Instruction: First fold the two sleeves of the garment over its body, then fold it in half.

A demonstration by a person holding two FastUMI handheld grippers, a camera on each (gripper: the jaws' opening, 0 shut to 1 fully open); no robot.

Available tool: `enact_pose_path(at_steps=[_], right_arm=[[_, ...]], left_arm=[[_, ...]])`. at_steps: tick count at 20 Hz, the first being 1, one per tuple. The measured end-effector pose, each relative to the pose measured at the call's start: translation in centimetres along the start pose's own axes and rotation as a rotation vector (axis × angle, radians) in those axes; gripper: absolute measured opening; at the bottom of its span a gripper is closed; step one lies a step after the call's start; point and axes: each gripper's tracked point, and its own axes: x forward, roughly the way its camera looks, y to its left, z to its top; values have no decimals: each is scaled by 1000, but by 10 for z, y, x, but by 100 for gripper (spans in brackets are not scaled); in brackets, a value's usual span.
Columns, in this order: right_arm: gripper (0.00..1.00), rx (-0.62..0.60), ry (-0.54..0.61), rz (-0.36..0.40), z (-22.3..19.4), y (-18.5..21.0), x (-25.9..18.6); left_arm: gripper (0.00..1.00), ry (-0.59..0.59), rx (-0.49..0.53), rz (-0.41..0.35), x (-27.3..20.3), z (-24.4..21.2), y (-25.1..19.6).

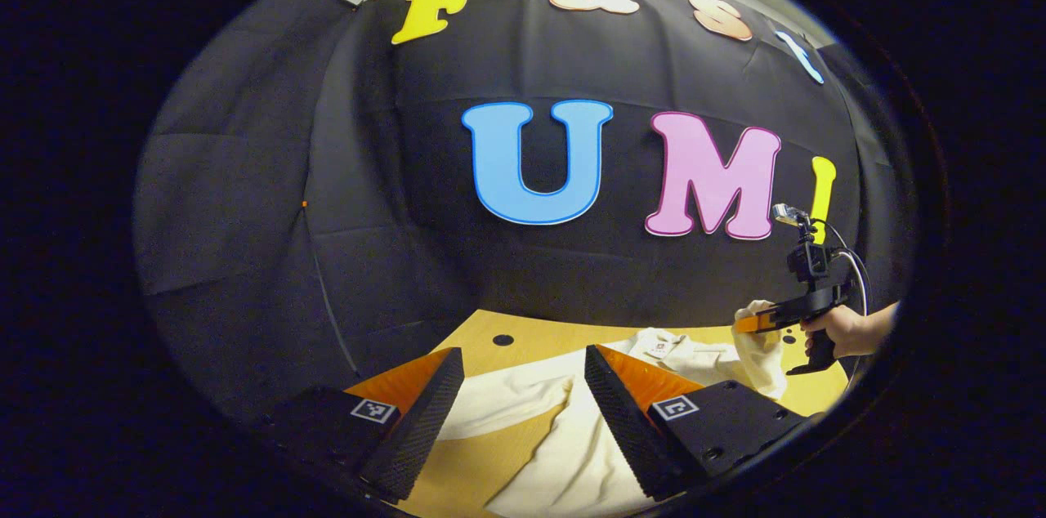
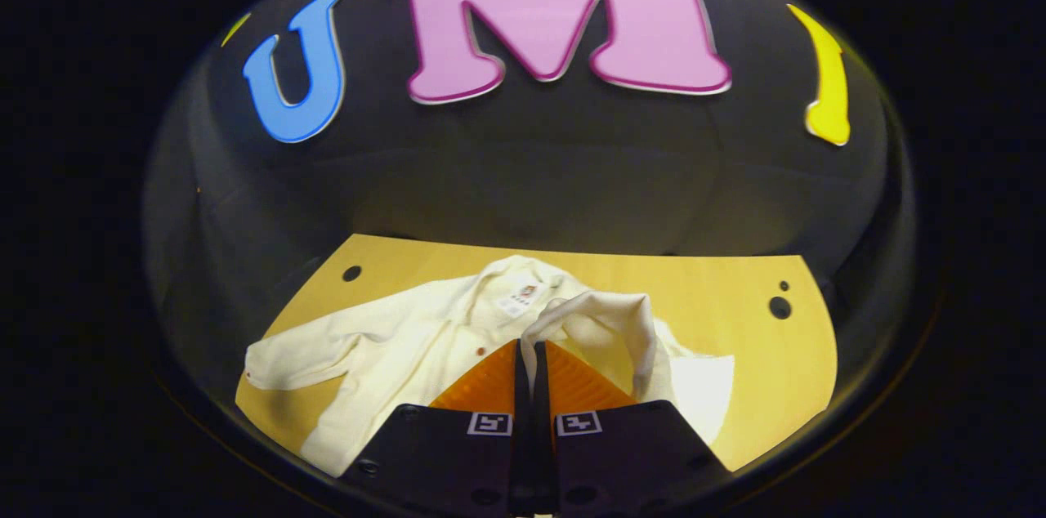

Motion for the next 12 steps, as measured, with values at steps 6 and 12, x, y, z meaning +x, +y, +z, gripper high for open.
enact_pose_path(at_steps=[6, 12], right_arm=[[6, 15, 97, 175, -35, 112, 33], [83, -3, 62, 176, -51, 133, 54]], left_arm=[[98, 50, -21, 88, -11, -29, 54], [98, 95, -60, 123, -12, -61, 77]])
